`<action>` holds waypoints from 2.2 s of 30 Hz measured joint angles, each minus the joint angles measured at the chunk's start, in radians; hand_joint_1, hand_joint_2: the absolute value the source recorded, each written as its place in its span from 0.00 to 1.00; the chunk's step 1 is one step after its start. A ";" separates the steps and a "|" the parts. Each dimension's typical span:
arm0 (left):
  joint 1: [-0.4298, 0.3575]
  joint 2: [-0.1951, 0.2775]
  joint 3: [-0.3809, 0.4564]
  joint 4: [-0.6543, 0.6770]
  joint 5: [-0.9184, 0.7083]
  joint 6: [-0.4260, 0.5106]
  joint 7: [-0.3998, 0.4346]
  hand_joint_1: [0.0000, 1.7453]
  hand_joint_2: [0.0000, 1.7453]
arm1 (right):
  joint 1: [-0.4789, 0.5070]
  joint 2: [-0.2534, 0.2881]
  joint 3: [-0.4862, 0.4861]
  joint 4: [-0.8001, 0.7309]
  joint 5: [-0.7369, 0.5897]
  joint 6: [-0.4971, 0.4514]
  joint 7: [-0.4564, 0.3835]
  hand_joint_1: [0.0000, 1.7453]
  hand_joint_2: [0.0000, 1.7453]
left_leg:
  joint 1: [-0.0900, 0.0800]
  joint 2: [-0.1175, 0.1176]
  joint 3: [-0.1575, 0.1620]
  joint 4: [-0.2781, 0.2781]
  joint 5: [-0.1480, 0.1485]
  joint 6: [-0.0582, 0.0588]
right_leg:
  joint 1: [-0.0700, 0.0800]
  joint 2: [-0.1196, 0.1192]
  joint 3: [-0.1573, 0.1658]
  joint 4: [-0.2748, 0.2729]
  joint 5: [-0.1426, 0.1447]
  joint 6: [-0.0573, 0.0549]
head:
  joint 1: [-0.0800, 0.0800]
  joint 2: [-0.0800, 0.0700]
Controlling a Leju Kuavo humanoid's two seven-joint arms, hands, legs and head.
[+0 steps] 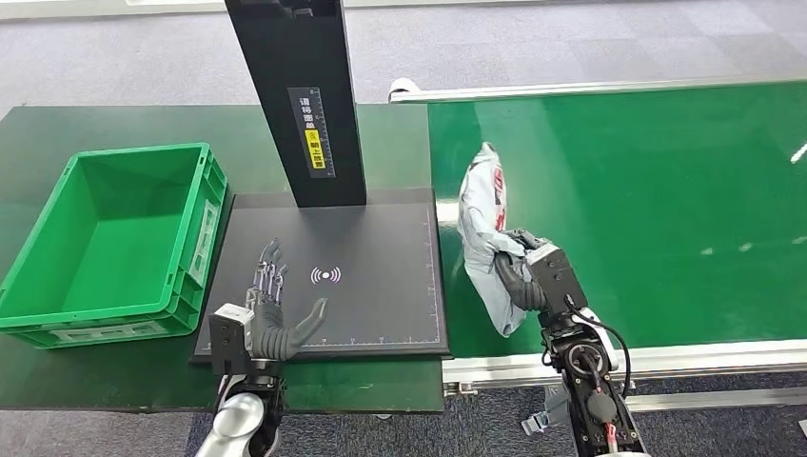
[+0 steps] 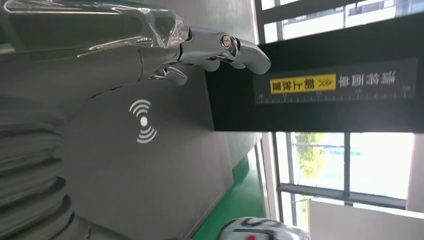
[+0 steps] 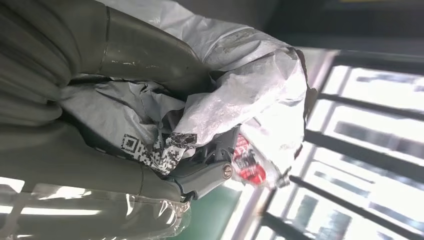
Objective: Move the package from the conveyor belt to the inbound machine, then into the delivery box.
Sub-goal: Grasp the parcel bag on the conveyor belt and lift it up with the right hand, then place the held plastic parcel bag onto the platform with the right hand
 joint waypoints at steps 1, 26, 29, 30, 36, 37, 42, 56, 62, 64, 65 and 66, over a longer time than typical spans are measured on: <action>0.000 0.001 0.007 0.000 0.000 0.003 -0.003 0.00 1.00 | 0.013 -0.003 0.017 -0.047 -0.020 0.011 0.000 1.00 1.00 | 0.000 0.000 0.000 0.000 0.000 0.000 | 0.000 0.000 0.000 0.000 0.000 0.000 | 0.000 0.000; -0.006 -0.021 0.088 -0.031 -0.033 0.013 0.029 0.00 1.00 | -0.040 0.103 0.417 -0.085 0.048 0.027 0.182 0.00 1.00 | 0.001 0.001 0.000 0.000 0.000 0.000 | 0.001 0.000 0.000 0.000 0.000 0.000 | 0.000 0.000; -0.007 -0.022 0.089 -0.033 -0.035 0.015 0.040 0.00 1.00 | -0.048 0.112 0.425 -0.033 0.055 0.015 0.179 0.00 1.00 | 0.001 0.001 0.000 0.000 0.000 0.000 | 0.001 0.000 0.000 0.000 0.000 0.000 | 0.000 0.000; -0.007 -0.022 0.090 -0.034 -0.037 0.015 0.042 0.00 1.00 | -0.048 0.112 0.425 -0.027 0.055 0.010 0.175 0.00 1.00 | 0.001 0.001 0.000 0.000 0.000 0.000 | 0.001 0.000 0.000 0.000 0.000 0.000 | 0.000 0.000; 0.007 -0.022 0.100 -0.049 -0.049 0.012 0.046 0.00 1.00 | -0.045 0.090 0.388 -0.022 0.049 0.000 0.150 0.00 1.00 | 0.000 0.001 0.000 0.000 0.000 0.000 | 0.000 0.000 0.000 0.000 0.000 0.000 | 0.000 0.000; 0.009 -0.022 0.101 -0.051 -0.050 0.012 0.047 0.00 1.00 | -0.044 0.086 0.383 -0.022 0.049 0.000 0.148 0.00 1.00 | 0.000 0.001 0.000 0.000 0.000 0.000 | 0.000 0.000 0.000 0.000 0.000 0.000 | 0.000 0.000; 0.015 -0.022 0.105 -0.057 -0.051 0.006 0.047 0.00 1.00 | -0.033 0.072 0.358 -0.029 0.041 -0.002 0.140 0.00 1.00 | 0.000 0.001 0.000 0.000 0.000 0.000 | 0.001 0.000 0.000 0.000 0.000 0.000 | 0.000 0.000; 0.033 -0.021 0.124 -0.090 -0.077 -0.014 0.052 0.00 1.00 | 0.117 0.000 0.168 -0.237 -0.078 -0.008 0.039 0.00 1.00 | 0.000 0.001 0.000 0.000 0.000 0.000 | 0.000 0.000 0.000 0.000 0.000 0.000 | 0.000 0.000; 0.047 -0.032 0.115 -0.092 -0.114 -0.071 0.071 0.00 1.00 | 0.171 -0.002 0.105 -0.323 -0.138 -0.017 0.019 0.00 1.00 | 0.000 0.001 0.000 0.000 0.000 0.000 | 0.000 0.000 0.000 0.000 0.000 0.000 | 0.000 0.000; 0.047 -0.042 0.097 -0.080 -0.122 -0.091 0.074 0.00 1.00 | 0.184 0.000 0.092 -0.340 -0.166 -0.004 0.016 0.00 1.00 | 0.000 0.001 0.000 0.000 0.000 0.000 | 0.000 0.000 0.000 0.000 0.000 0.000 | 0.000 0.000; 0.047 -0.047 0.086 -0.071 -0.124 -0.099 0.075 0.00 1.00 | 0.189 0.001 0.088 -0.345 -0.175 -0.001 0.016 0.00 1.00 | 0.000 0.001 0.000 0.000 0.000 0.000 | 0.000 0.000 0.000 0.000 0.000 0.000 | 0.000 0.000; 0.046 -0.052 0.074 -0.063 -0.127 -0.106 0.076 0.00 1.00 | 0.193 0.002 0.083 -0.350 -0.182 0.002 0.016 0.00 1.00 | 0.000 0.001 0.000 0.000 0.000 0.000 | 0.000 0.000 0.000 0.000 0.000 0.000 | 0.000 0.000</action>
